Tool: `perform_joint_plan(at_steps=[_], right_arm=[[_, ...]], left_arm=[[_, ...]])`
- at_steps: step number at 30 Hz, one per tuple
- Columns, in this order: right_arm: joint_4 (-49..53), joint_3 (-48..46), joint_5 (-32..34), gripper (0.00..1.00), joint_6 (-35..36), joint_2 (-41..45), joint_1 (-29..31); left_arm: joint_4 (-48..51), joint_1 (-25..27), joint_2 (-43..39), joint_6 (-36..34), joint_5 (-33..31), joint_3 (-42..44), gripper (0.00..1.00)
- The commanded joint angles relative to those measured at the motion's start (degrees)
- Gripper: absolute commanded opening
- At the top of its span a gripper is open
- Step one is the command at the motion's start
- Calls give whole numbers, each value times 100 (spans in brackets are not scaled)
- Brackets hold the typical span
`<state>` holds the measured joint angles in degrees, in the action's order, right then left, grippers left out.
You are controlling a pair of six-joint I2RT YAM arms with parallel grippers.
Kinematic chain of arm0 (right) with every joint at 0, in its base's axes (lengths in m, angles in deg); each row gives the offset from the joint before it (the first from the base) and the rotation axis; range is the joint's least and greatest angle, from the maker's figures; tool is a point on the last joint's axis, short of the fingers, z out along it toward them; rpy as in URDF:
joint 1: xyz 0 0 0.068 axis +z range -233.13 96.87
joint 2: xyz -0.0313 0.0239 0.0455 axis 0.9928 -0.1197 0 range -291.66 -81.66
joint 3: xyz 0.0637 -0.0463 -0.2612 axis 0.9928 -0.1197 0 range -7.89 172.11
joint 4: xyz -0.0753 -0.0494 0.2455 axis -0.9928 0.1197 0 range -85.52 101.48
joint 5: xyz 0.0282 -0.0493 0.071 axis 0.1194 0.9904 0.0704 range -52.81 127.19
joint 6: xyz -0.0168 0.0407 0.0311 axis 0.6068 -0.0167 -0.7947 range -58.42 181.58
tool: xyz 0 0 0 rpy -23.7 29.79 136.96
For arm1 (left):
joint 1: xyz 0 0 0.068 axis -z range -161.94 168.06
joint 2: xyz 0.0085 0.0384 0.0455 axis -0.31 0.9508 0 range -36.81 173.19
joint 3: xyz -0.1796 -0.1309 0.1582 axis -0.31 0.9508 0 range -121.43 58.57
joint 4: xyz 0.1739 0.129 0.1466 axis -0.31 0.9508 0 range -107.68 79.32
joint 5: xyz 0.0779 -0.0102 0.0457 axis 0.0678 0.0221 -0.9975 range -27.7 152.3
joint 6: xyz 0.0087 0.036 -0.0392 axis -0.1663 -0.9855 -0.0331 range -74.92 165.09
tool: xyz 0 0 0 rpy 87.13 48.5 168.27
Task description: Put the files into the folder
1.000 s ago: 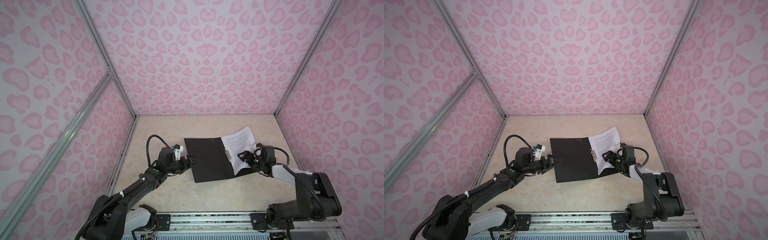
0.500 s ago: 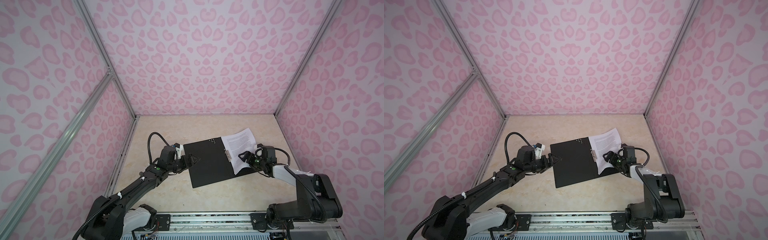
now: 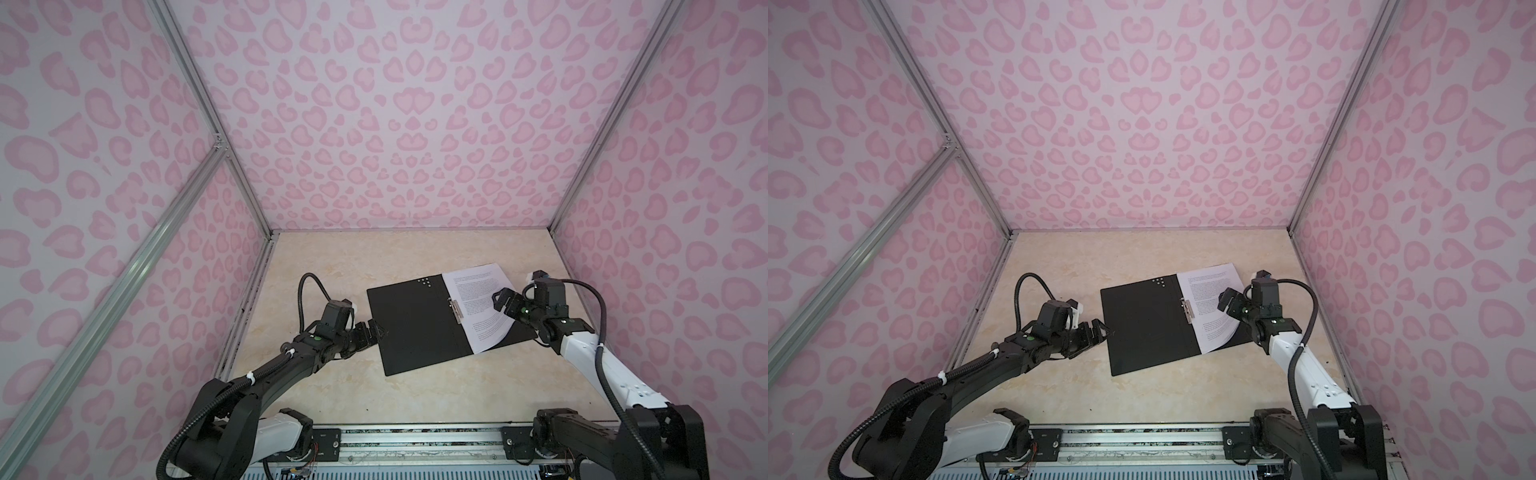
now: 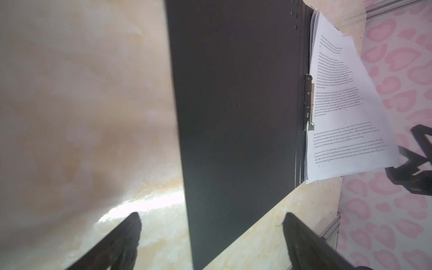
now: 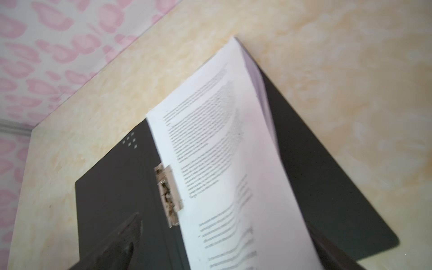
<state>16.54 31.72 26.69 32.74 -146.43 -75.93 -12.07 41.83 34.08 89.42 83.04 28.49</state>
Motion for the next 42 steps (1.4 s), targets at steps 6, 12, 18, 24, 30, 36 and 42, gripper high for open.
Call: perform_joint_plan(at_steps=[6,12,18,24,30,36,42], right_arm=[[205,192,382,83,624,-674,872],[860,611,2945,98,602,-123,1874],[452,606,3366,98,1059,576,2322],[407,897,1954,90,1187,-793,2178],[614,1440,1278,65,1203,-2187,2122],[553,1719,1010,49,1183,-2981,2109],[543,1880,997,40,1175,-3419,2106]], left_arm=[[-372,-238,-140,-158,381,405,96],[-428,-437,-316,-191,504,650,96],[-483,-540,-348,-182,601,697,96],[-764,-536,-357,-86,806,780,96],[-784,-557,-350,-114,783,909,96],[-987,-569,-239,-68,856,996,97],[-1043,-573,-132,-100,913,1005,96]])
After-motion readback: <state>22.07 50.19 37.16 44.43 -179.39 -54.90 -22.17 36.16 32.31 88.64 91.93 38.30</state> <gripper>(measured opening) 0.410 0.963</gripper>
